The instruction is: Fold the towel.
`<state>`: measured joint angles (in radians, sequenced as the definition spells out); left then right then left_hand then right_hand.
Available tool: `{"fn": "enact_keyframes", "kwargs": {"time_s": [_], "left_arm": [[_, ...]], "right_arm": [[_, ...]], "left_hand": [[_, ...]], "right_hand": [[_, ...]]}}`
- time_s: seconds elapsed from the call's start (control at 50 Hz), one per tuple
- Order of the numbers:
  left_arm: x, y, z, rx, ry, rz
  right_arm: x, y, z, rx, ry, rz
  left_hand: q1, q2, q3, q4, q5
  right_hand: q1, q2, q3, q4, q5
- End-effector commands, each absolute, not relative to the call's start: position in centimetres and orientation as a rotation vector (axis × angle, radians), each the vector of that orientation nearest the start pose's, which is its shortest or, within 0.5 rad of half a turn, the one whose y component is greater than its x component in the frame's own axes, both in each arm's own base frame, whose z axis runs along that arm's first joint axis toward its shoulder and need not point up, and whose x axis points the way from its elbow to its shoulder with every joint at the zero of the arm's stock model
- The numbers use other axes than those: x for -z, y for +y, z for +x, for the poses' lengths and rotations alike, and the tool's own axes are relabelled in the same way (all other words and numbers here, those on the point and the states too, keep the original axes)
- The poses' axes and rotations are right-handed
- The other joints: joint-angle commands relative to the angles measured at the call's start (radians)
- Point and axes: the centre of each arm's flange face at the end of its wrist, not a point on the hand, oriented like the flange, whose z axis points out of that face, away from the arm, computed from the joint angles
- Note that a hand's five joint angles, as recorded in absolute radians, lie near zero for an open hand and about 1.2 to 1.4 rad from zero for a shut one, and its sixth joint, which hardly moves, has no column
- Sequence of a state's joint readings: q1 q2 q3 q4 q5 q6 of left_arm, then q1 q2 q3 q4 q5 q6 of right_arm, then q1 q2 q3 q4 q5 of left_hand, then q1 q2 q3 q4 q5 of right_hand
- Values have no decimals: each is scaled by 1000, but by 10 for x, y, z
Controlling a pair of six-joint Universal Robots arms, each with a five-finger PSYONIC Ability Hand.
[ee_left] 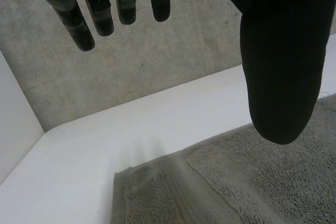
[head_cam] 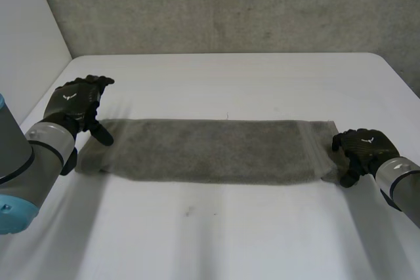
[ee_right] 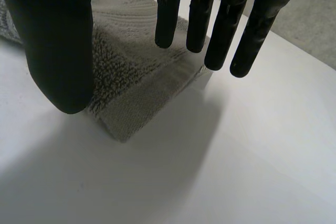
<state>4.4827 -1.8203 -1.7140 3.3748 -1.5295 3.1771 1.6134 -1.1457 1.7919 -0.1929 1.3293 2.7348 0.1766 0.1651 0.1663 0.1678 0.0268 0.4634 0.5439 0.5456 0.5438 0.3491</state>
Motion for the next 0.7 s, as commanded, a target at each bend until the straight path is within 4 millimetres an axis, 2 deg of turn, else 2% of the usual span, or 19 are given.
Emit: {"fn": "enact_keyframes", "kwargs": {"time_s": [0.02, 0.04, 0.08, 0.2, 0.24, 0.26, 0.3, 0.32, 0.36, 0.38, 0.42, 0.48, 0.54, 0.58, 0.6, 0.62, 0.64, 0.68, 0.7], "left_arm": [[-205, -294, -207, 2123, 2498, 380], [-205, -294, -207, 2121, 2499, 380], [-205, -293, -208, 2122, 2500, 382], [-204, -294, -207, 2119, 2500, 378], [-204, -294, -207, 2119, 2500, 378], [-204, -294, -207, 2119, 2500, 378], [-204, -294, -207, 2118, 2499, 380], [-204, -293, -208, 2119, 2500, 384], [-204, -293, -208, 2119, 2500, 384], [-204, -293, -208, 2119, 2499, 382], [-205, -293, -208, 2121, 2499, 384], [-205, -293, -208, 2121, 2497, 385], [-205, -293, -208, 2123, 2497, 384], [-205, -293, -208, 2121, 2499, 384], [-205, -293, -208, 2118, 2498, 384], [-205, -293, -208, 2118, 2498, 384], [-204, -292, -207, 2116, 2500, 384], [-204, -292, -207, 2116, 2500, 384], [-204, -292, -208, 2115, 2502, 386]], "right_arm": [[-126, -308, 166, 1668, 2532, -781], [-126, -308, 166, 1668, 2532, -781], [-123, -314, 164, 1664, 2540, -780], [-126, -329, 148, 1712, 2585, -756], [-132, -341, 130, 1772, 2634, -808], [-132, -341, 130, 1772, 2634, -808], [-139, -354, 99, 1837, 2747, -856], [-139, -354, 99, 1837, 2747, -856], [-148, -365, 62, 1886, 2895, -896], [-148, -365, 61, 1886, 2896, -896], [-153, -369, 39, 1894, 2993, -940], [-155, -371, 35, 1898, 3010, -953], [-168, -376, 33, 1970, 2995, -929], [-188, -379, 34, 2080, 2951, -903], [-189, -379, 34, 2080, 2950, -903], [-200, -378, 41, 2138, 2903, -899], [-200, -378, 41, 2139, 2903, -899], [-225, -374, 83, 2263, 2706, -959], [-225, -374, 83, 2263, 2705, -959]], "left_hand": [[-2, 9, 8, 7, -27], [-2, 9, 8, 7, -27], [-2, 9, 8, 7, -27], [-2, 9, 8, 7, -27], [-2, 9, 8, 7, -27], [-2, 9, 8, 7, -27], [-2, 9, 8, 7, -27], [-2, 9, 8, 7, -27], [-2, 9, 8, 7, -27], [-2, 9, 8, 7, -27], [-2, 9, 8, 7, -27], [-2, 9, 8, 7, -27], [-2, 9, 8, 7, -27], [-2, 9, 8, 7, -27], [-2, 9, 8, 7, -27], [-2, 9, 8, 7, -27], [-2, 9, 8, 7, -27], [-2, 9, 8, 7, -27], [-2, 9, 8, 7, -27]], "right_hand": [[475, 394, 393, 395, 415], [476, 395, 394, 396, 416], [930, 850, 848, 850, 870], [933, 852, 851, 852, 873], [933, 852, 851, 852, 873], [933, 852, 851, 852, 873], [933, 852, 851, 852, 873], [933, 852, 851, 852, 873], [933, 852, 851, 852, 873], [933, 852, 851, 852, 873], [933, 852, 851, 852, 873], [933, 852, 851, 852, 873], [933, 852, 851, 852, 873], [933, 852, 851, 852, 873], [933, 852, 851, 852, 873], [933, 852, 851, 852, 873], [933, 852, 851, 852, 873], [933, 852, 851, 852, 873], [933, 852, 851, 852, 873]]}}
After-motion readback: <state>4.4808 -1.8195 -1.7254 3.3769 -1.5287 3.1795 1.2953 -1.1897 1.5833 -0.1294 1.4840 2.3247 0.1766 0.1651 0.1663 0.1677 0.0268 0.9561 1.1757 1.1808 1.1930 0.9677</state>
